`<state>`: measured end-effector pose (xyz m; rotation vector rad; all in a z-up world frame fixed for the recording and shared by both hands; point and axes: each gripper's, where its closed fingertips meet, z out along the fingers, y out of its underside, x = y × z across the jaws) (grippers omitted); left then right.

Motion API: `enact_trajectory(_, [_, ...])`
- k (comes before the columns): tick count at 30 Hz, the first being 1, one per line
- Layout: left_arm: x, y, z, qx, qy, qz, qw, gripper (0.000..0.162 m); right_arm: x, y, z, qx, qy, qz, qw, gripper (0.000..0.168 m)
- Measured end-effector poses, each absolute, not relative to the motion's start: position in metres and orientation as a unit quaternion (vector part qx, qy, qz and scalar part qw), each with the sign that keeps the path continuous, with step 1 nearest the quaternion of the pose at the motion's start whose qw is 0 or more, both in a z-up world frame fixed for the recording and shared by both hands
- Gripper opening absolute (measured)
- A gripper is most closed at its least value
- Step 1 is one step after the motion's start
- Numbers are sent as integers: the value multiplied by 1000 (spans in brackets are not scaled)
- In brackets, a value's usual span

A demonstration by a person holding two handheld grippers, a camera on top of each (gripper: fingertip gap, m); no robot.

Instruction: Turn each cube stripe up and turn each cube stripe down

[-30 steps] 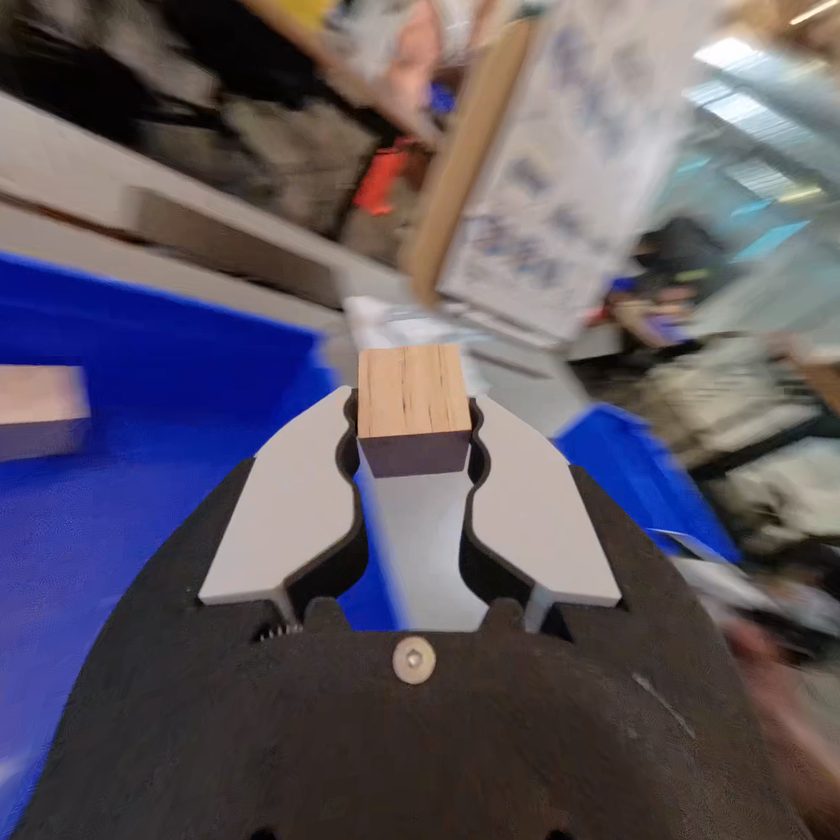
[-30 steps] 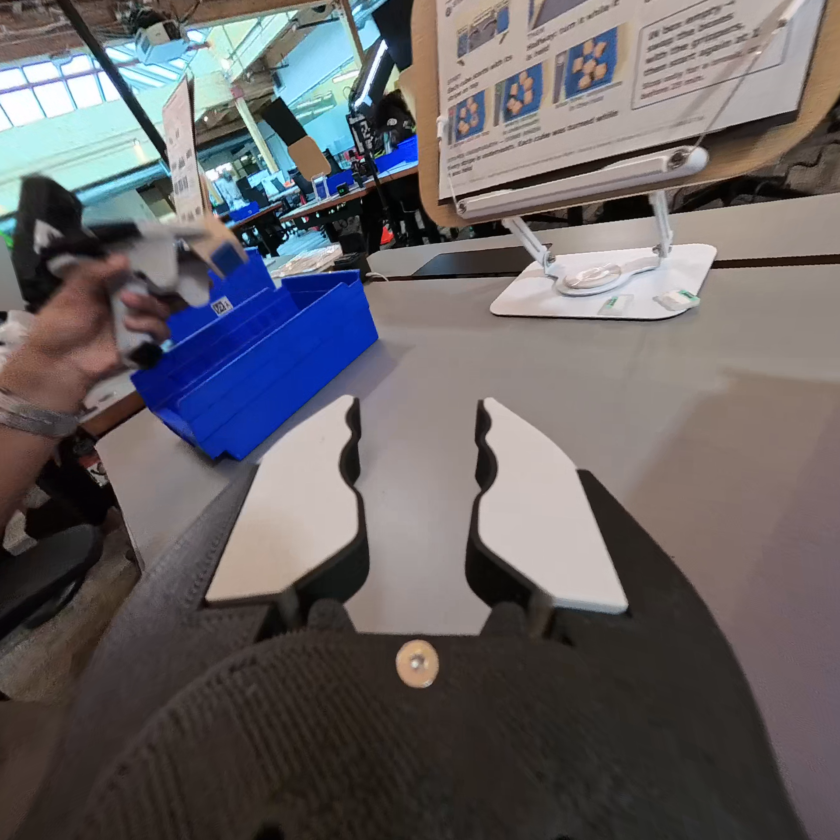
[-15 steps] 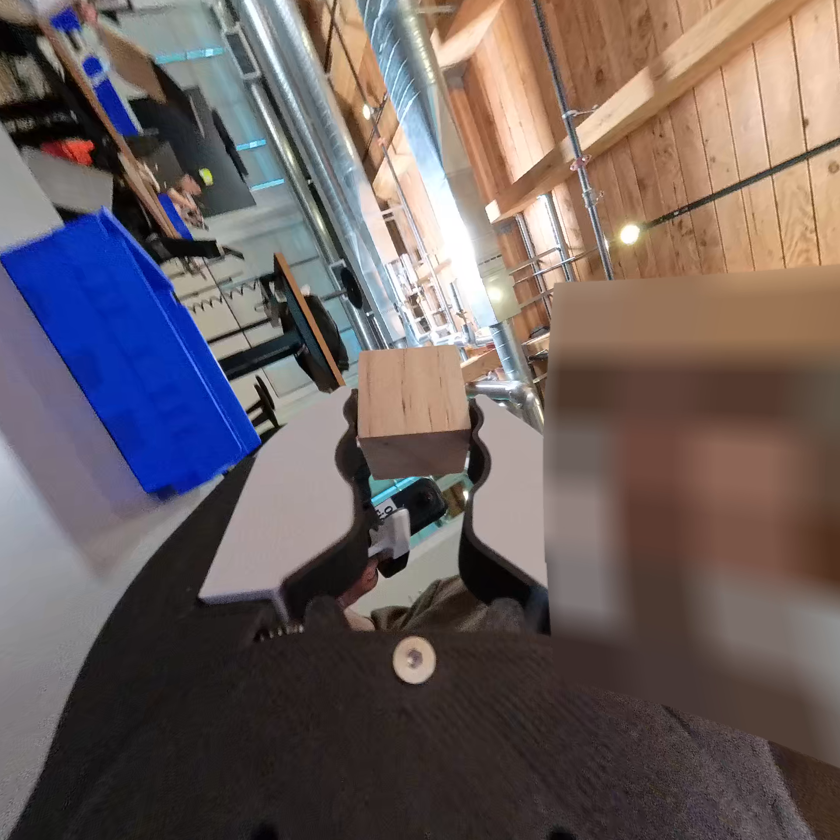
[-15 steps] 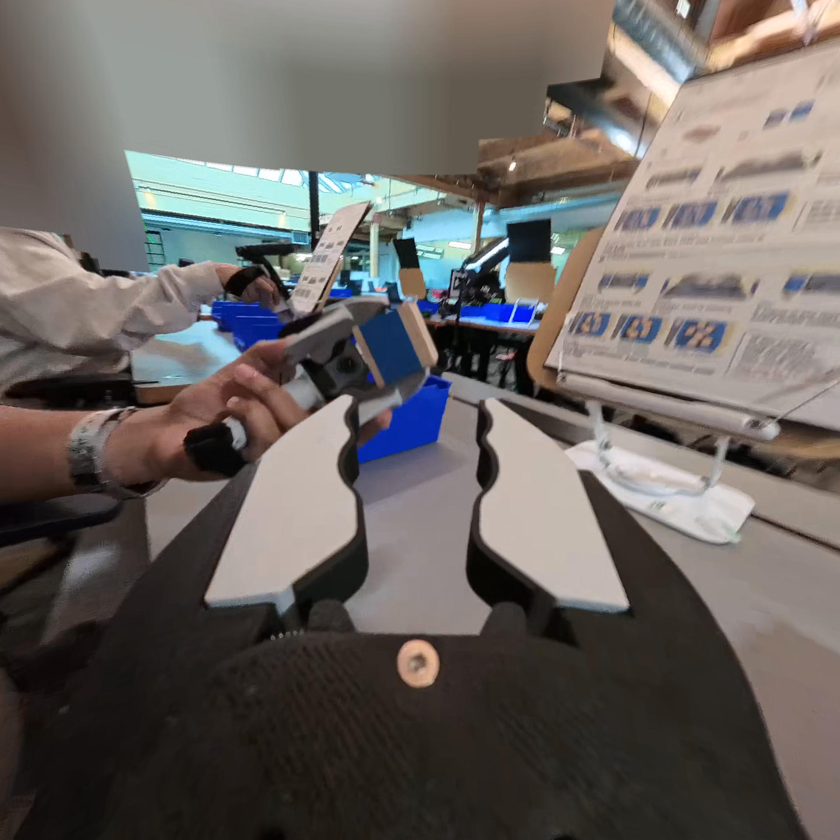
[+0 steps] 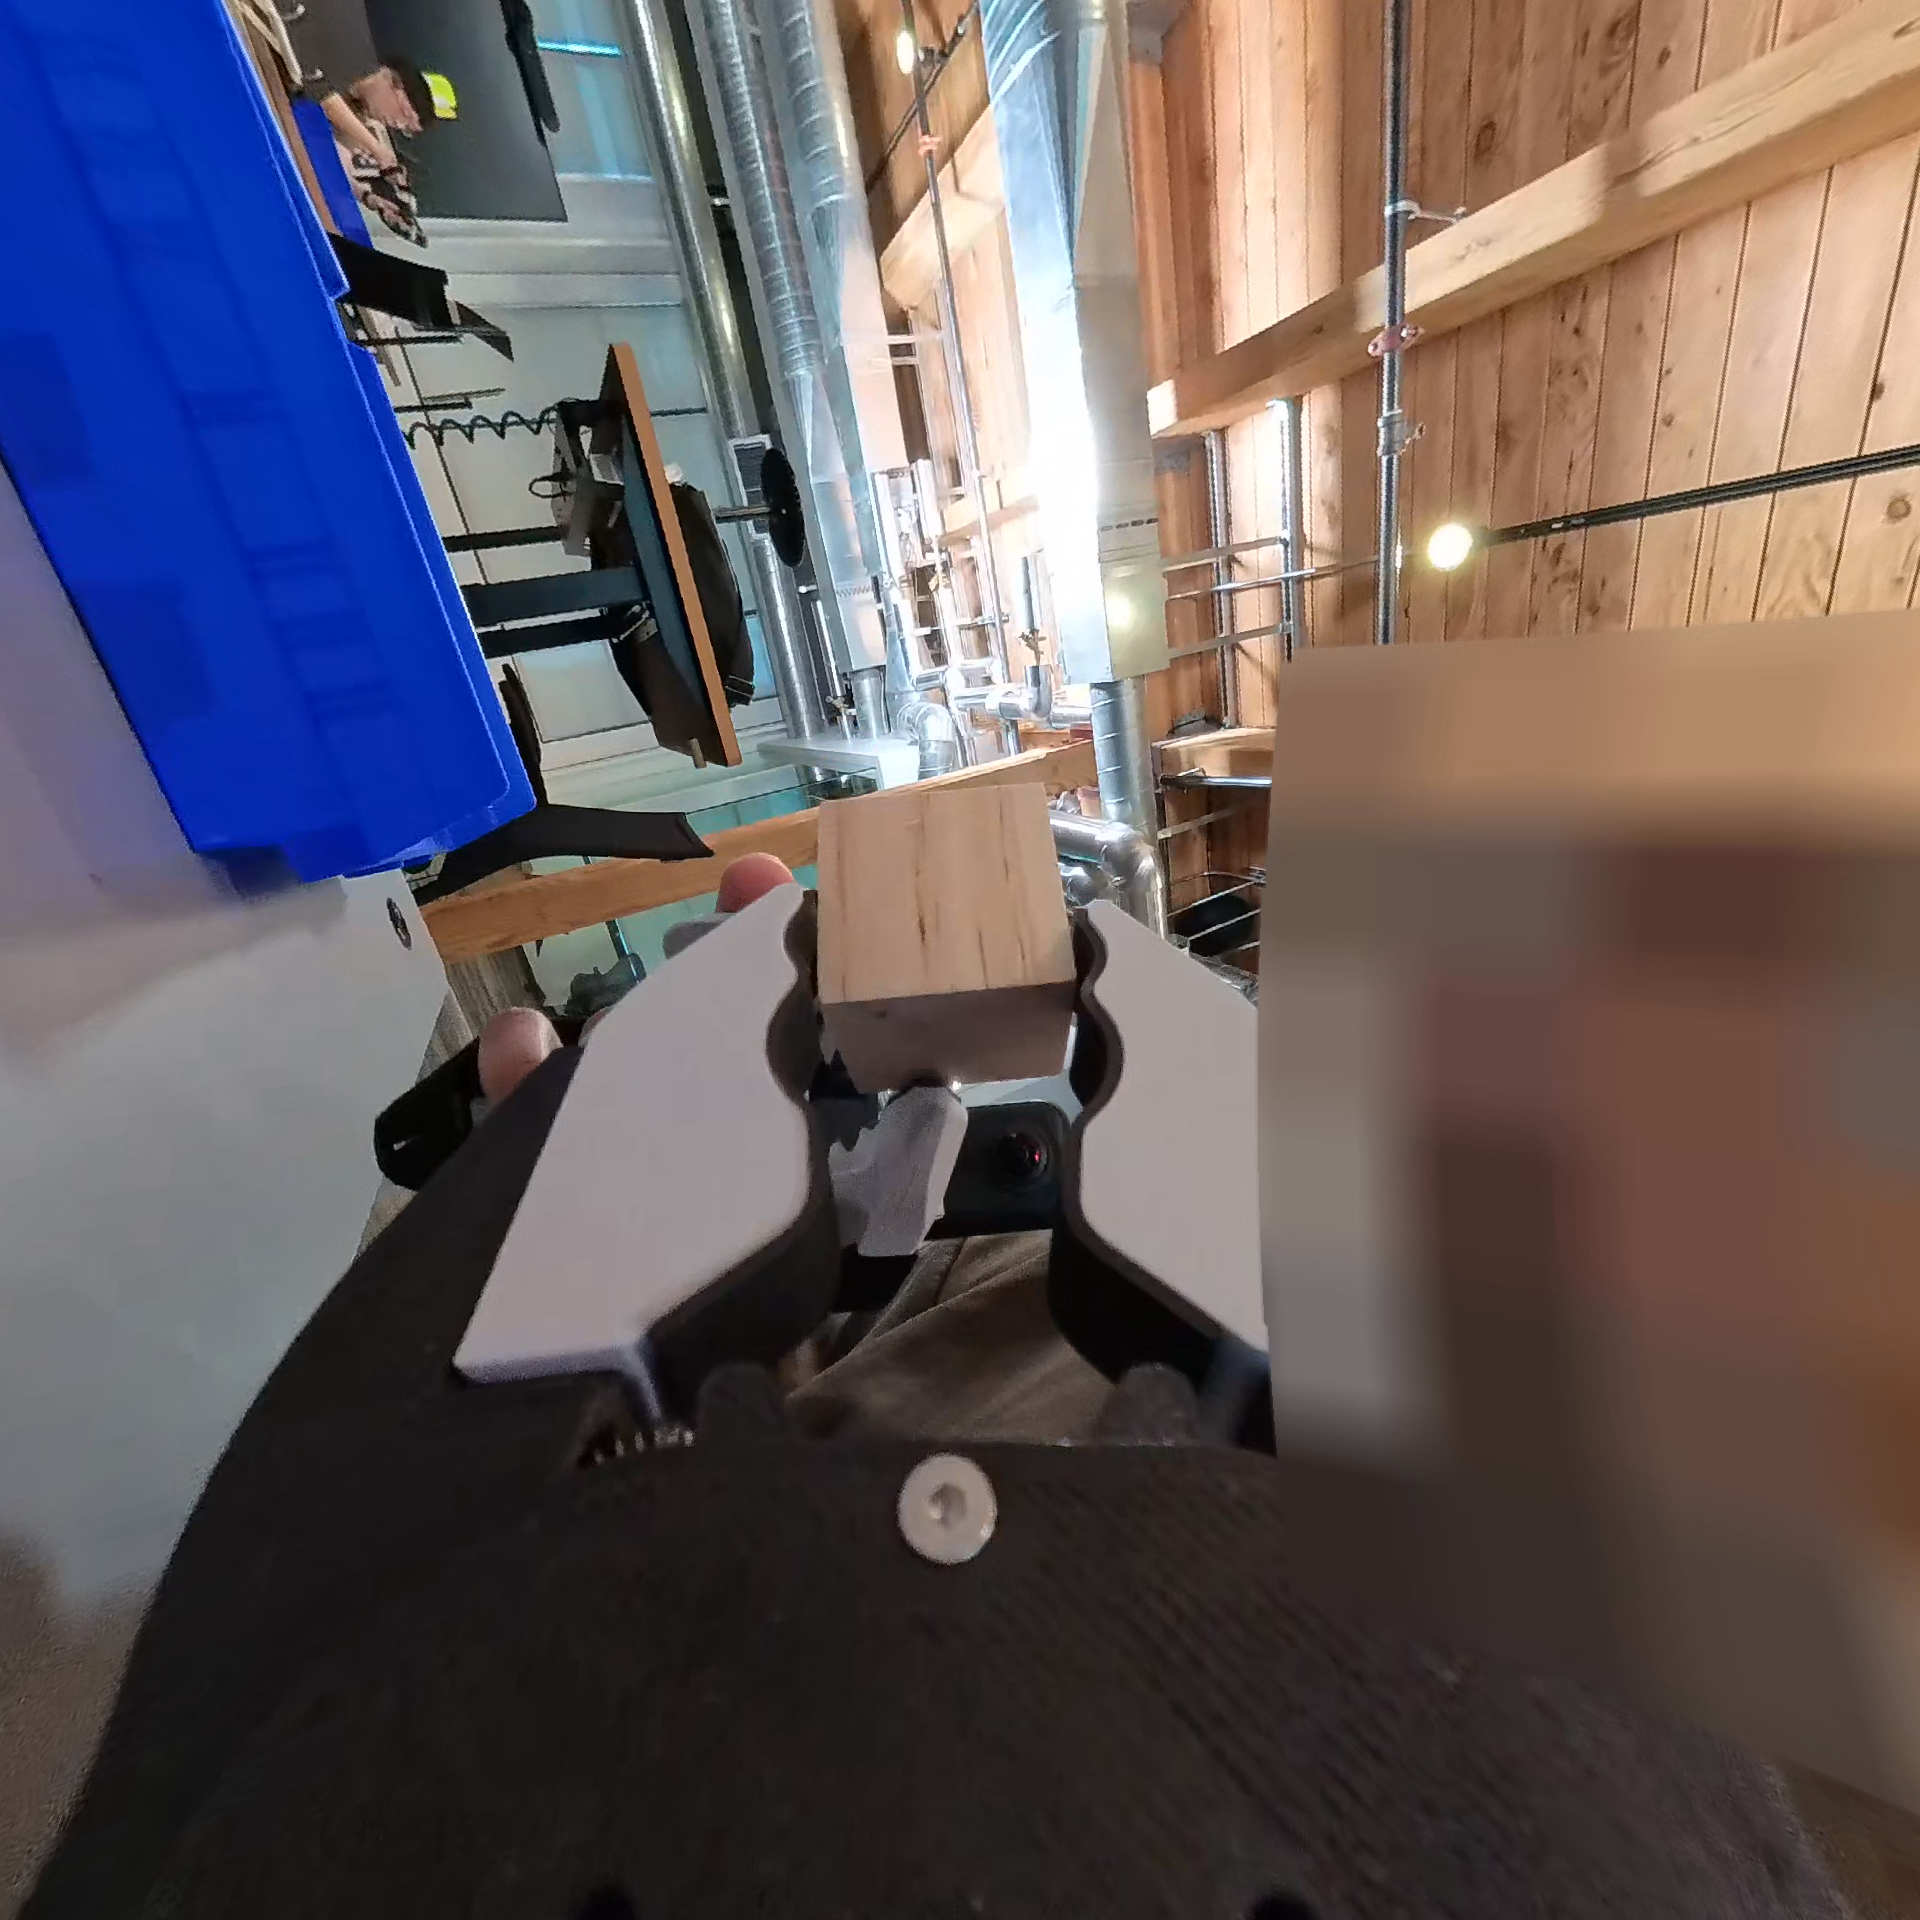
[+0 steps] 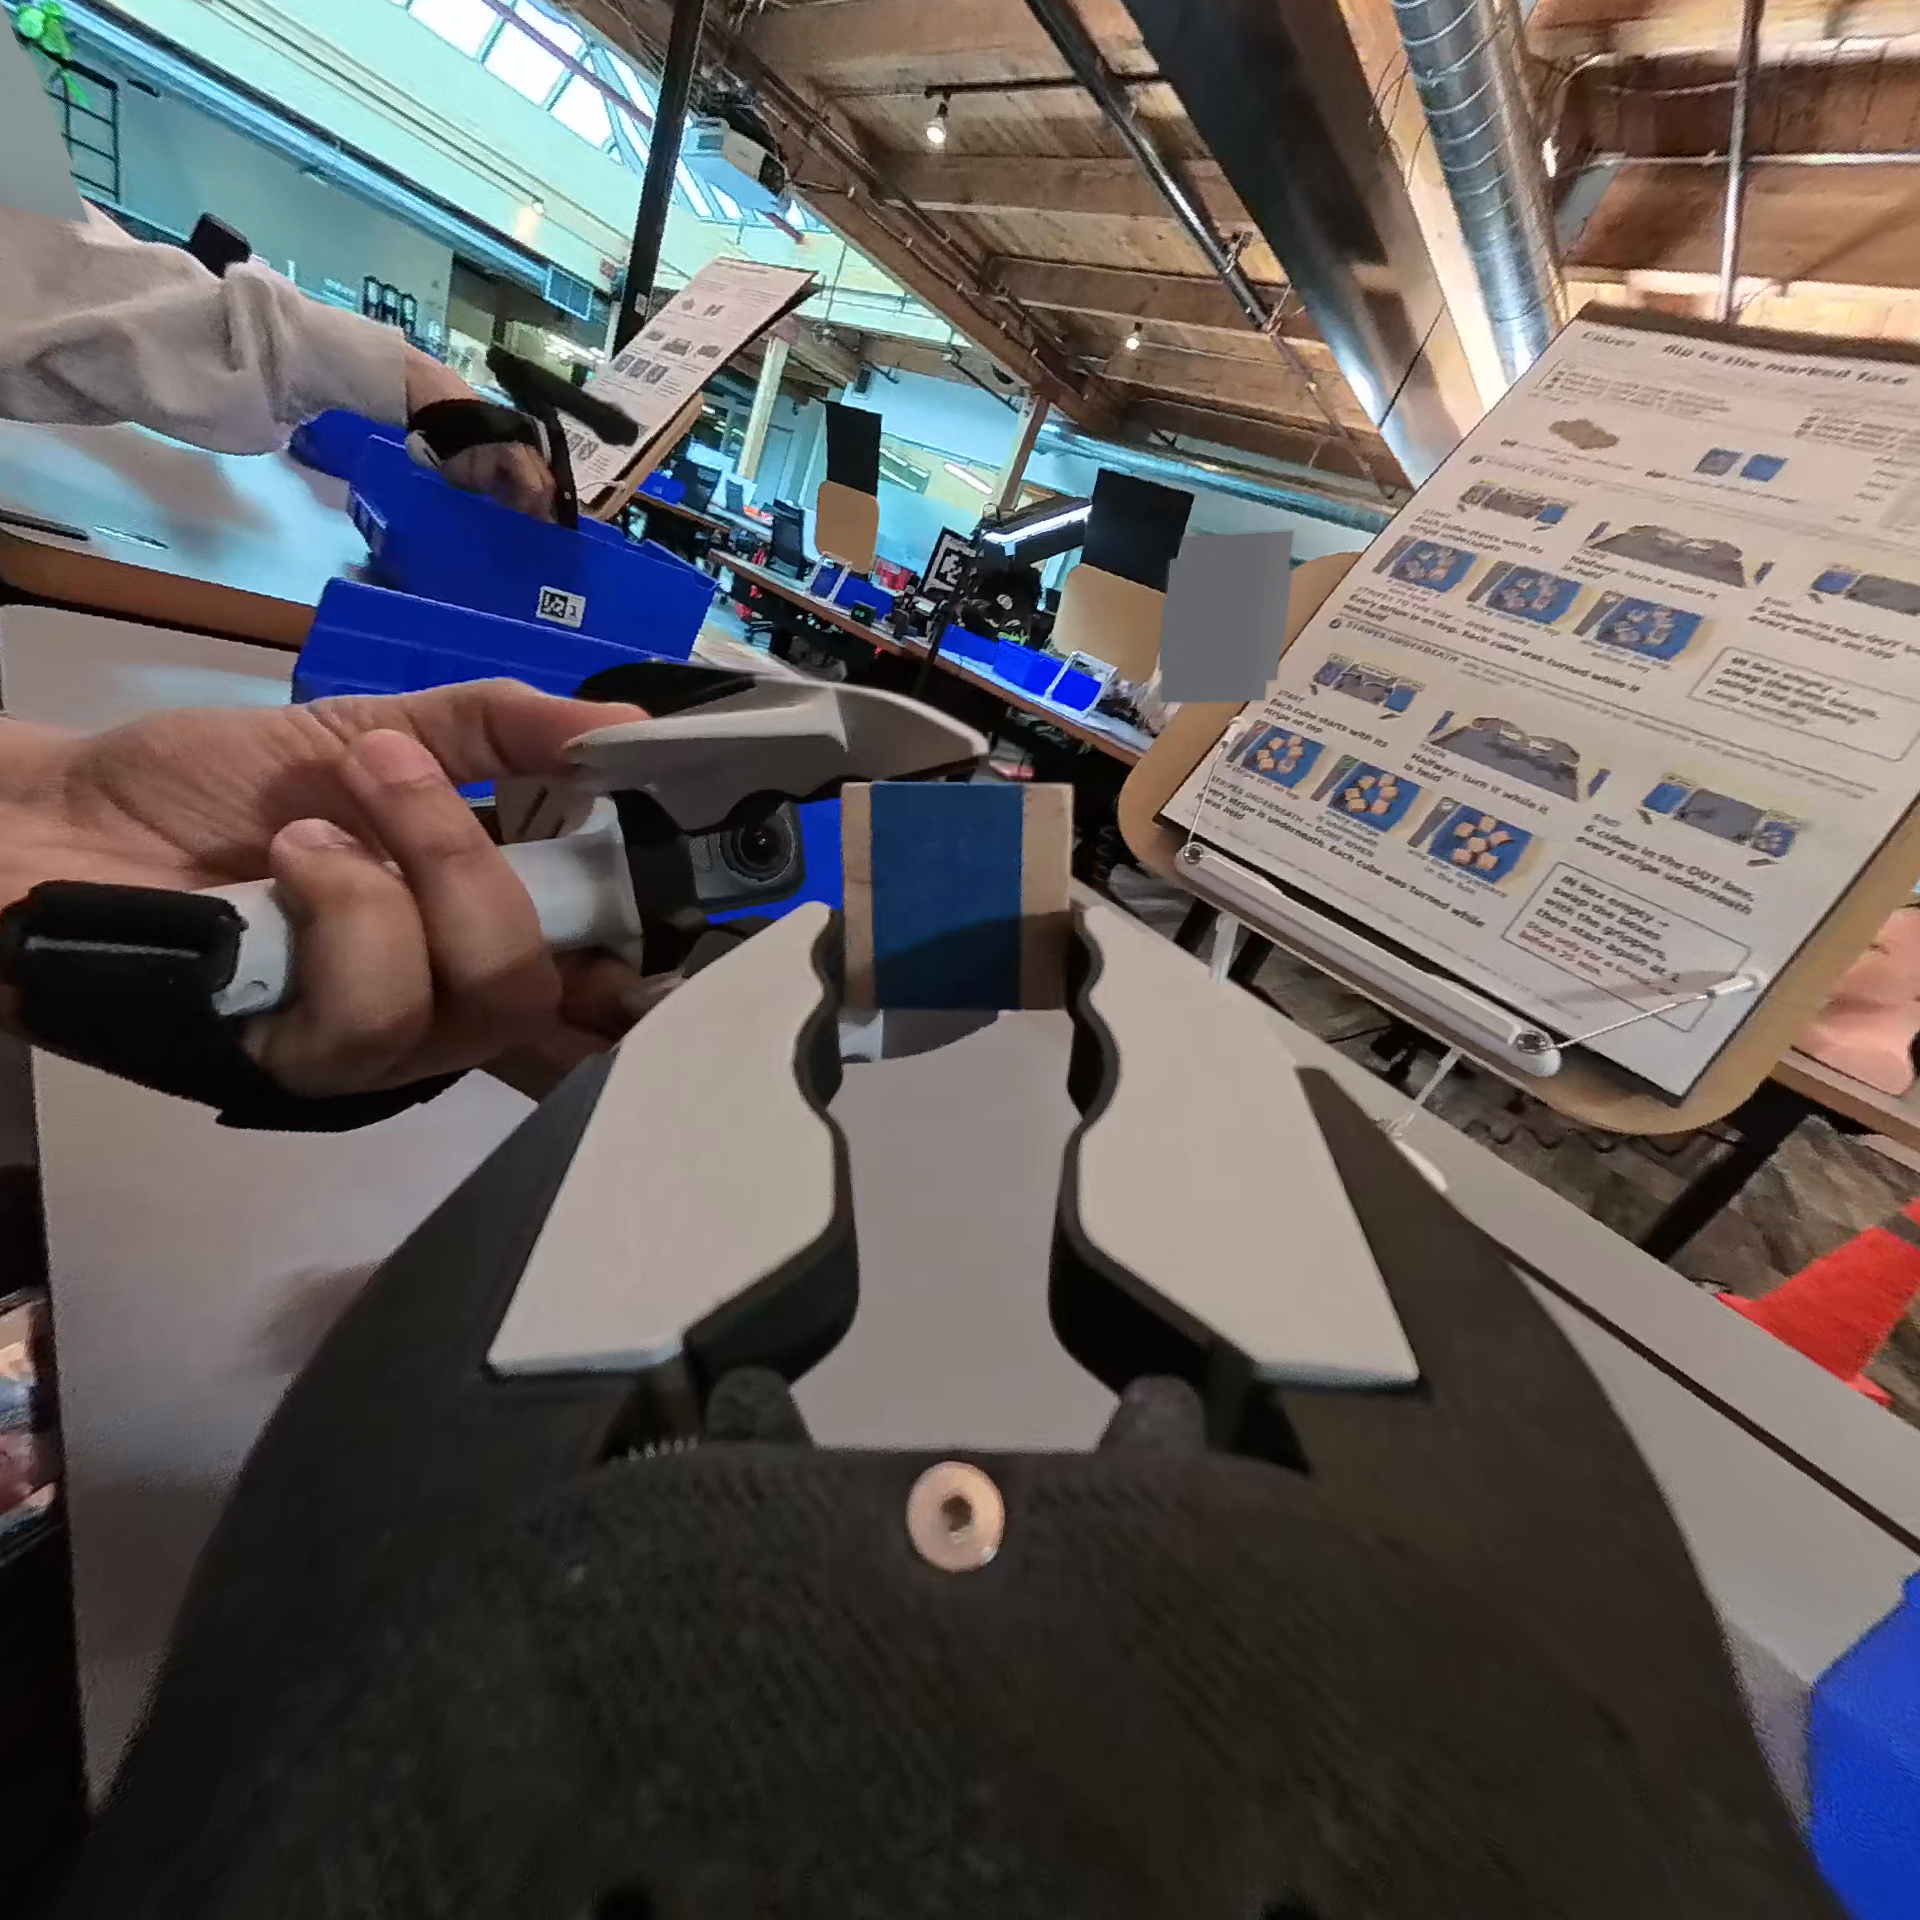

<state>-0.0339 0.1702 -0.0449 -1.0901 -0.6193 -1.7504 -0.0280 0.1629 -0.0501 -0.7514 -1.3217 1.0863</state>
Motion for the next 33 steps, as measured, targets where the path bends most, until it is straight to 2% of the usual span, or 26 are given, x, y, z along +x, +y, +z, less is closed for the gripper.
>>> enact_trajectory(6, [-39,172,-50,-470,-261,-681,497,50,-25,178,-40,-344,-545,483,592,41])
enact_trajectory(9, [-41,168,-50,-475,-251,-674,507,66,-17,214,-22,-377,-503,484,609,41])
enact_trajectory(16, [-35,168,-57,-466,-252,-700,480,66,37,381,13,-501,-387,366,682,41])
enact_trajectory(19, [-31,171,-64,-471,-259,-701,468,68,49,462,-26,-616,-357,351,609,41])
enact_trajectory(25, [-24,172,-68,-486,-255,-699,459,68,67,557,-134,-787,-342,217,465,42])
enact_trajectory(29, [-26,173,-73,-495,-259,-688,463,67,74,572,-170,-835,-347,167,394,42])
enact_trajectory(33, [-25,177,-82,-498,-267,-694,446,68,75,574,-187,-855,-339,155,361,42])
